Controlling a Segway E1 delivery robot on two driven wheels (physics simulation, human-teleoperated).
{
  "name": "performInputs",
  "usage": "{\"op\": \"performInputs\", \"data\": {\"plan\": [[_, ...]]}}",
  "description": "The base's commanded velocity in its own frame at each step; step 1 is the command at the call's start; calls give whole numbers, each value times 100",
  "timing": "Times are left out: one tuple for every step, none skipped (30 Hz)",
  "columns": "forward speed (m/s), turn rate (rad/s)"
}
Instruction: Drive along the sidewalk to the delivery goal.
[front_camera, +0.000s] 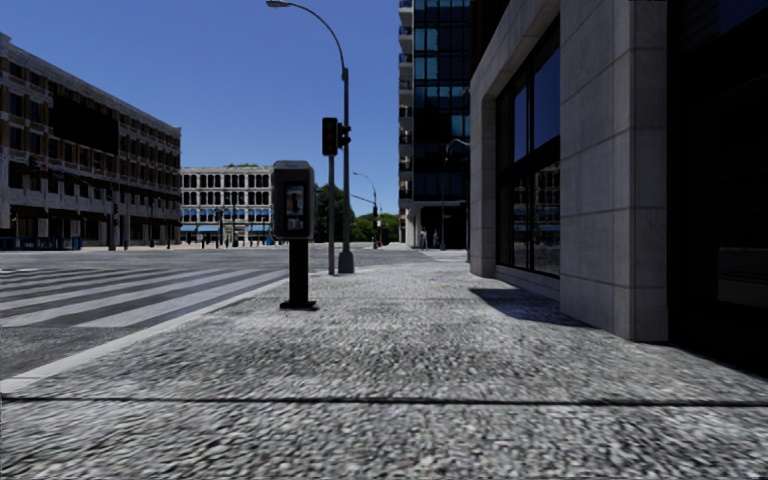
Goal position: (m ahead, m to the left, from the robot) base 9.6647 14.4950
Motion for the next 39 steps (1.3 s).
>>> {"op": "performInputs", "data": {"plan": [[200,-25],[200,-25],[200,-25],[200,-25],[200,-14],[200,0],[200,0],[200,0],[200,0],[200,0],[200,0],[200,0],[200,0],[200,0],[200,0],[200,0],[200,0],[200,0],[200,0],[200,0],[200,0],[200,0],[200,0],[200,0],[200,0],[200,0],[200,0],[200,0],[200,0],[200,0],[200,0],[200,0],[200,0],[200,0],[200,0],[200,0],[197,0],[195,0],[195,0]]}}
